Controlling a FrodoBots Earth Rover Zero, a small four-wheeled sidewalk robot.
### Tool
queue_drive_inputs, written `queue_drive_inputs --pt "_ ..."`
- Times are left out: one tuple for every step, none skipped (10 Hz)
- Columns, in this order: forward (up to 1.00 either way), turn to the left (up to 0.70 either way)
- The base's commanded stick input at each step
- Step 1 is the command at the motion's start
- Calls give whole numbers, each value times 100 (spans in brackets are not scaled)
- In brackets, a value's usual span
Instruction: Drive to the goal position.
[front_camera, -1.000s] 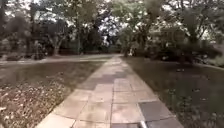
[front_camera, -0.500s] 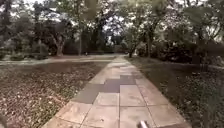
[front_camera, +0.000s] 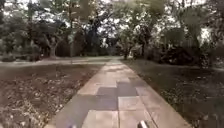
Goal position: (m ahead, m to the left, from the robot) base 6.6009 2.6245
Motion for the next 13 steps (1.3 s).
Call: queue_drive_inputs --pt "100 -39" --pt "100 -16" --pt "100 0" --pt "100 0" --pt "100 0" --pt "100 0" --pt "100 0" --pt "100 0" --pt "100 0" --pt "100 0" --pt "100 0" --pt "100 0" --pt "100 0"
